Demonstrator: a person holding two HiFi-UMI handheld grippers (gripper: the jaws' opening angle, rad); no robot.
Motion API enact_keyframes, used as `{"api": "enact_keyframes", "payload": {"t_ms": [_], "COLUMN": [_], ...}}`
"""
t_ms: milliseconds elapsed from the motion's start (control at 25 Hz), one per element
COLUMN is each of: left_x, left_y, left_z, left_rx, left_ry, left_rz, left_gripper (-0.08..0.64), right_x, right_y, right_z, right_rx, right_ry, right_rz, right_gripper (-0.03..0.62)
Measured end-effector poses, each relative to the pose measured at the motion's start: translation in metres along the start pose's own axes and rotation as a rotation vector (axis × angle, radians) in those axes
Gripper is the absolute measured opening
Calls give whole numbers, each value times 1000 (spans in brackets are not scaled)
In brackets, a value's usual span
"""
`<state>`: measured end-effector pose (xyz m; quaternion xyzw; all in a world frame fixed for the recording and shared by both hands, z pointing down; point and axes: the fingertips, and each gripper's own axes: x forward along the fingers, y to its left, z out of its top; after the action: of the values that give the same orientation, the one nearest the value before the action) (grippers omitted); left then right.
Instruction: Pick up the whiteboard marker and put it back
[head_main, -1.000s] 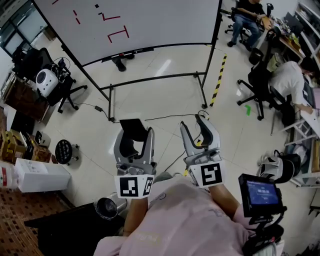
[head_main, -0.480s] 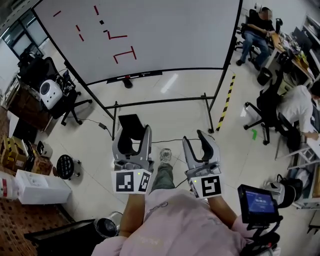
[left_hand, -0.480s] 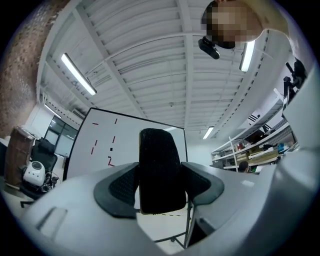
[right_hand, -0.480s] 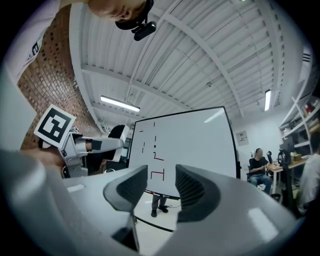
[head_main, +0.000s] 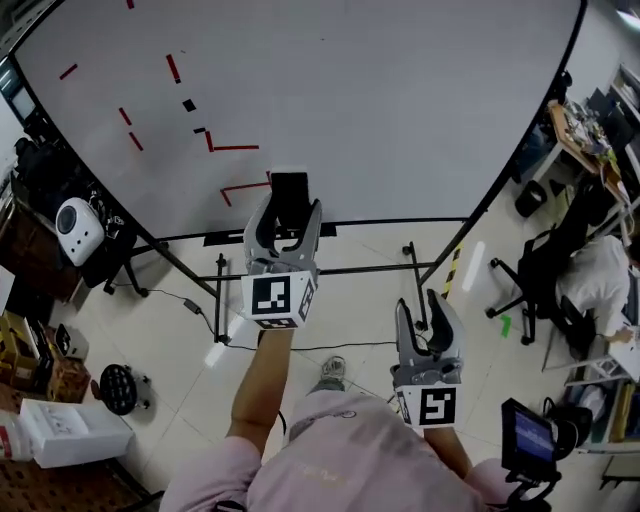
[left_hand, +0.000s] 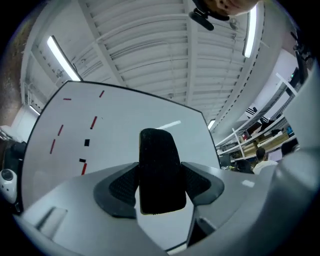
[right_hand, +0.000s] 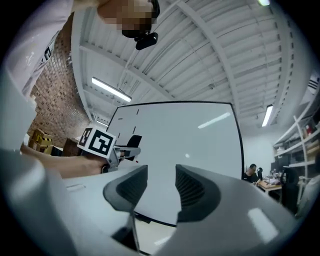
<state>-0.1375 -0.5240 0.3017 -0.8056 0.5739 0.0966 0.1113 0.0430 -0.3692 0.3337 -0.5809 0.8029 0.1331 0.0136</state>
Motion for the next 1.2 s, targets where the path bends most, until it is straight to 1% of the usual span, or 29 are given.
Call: {"api": "enact_keyframes", "payload": {"t_ms": [80, 160, 280, 400, 520, 640, 720, 800, 920, 960, 1000, 1080, 1200], "left_x": [52, 92, 130, 152, 162, 165, 166, 165, 165, 164, 162, 152, 126], "left_y": [22, 39, 53, 61, 70, 71, 69, 68, 66, 63, 61, 59, 59], "left_z": [-15, -25, -35, -51, -70, -76, -78, -79, -80, -79, -75, -64, -43], "left_rx": [5, 2, 12, 14, 15, 70, 103, 109, 105, 92, 73, 45, 68], "left_ry": [3, -8, -43, -55, -49, -58, -76, -94, -86, -87, -96, -129, -144], "left_rz": [-1, 9, 28, 38, 67, 87, 93, 92, 67, 51, 36, 24, 38], "left_gripper": [268, 268, 268, 268, 268, 268, 264, 264, 264, 264, 284, 299, 299], "right_x": [33, 60, 90, 117, 134, 142, 146, 148, 148, 147, 146, 142, 132], "right_y": [-14, -26, -40, -44, -45, -50, -51, -50, -46, -44, -43, -39, -34], "right_z": [-11, -26, -49, -63, -67, -67, -72, -77, -80, -79, -78, -75, -61], "right_rx": [-3, 9, 15, 8, -6, -6, -5, -7, -13, -13, -10, -3, -8], "right_ry": [38, 84, 142, 163, 156, 137, 148, 164, 180, 184, 187, 188, 157], "right_rz": [-35, -68, -94, -89, -84, -95, -97, -92, -77, -73, -69, -61, -53], "right_gripper": [169, 169, 169, 169, 169, 169, 169, 169, 169, 169, 169, 169, 169]}}
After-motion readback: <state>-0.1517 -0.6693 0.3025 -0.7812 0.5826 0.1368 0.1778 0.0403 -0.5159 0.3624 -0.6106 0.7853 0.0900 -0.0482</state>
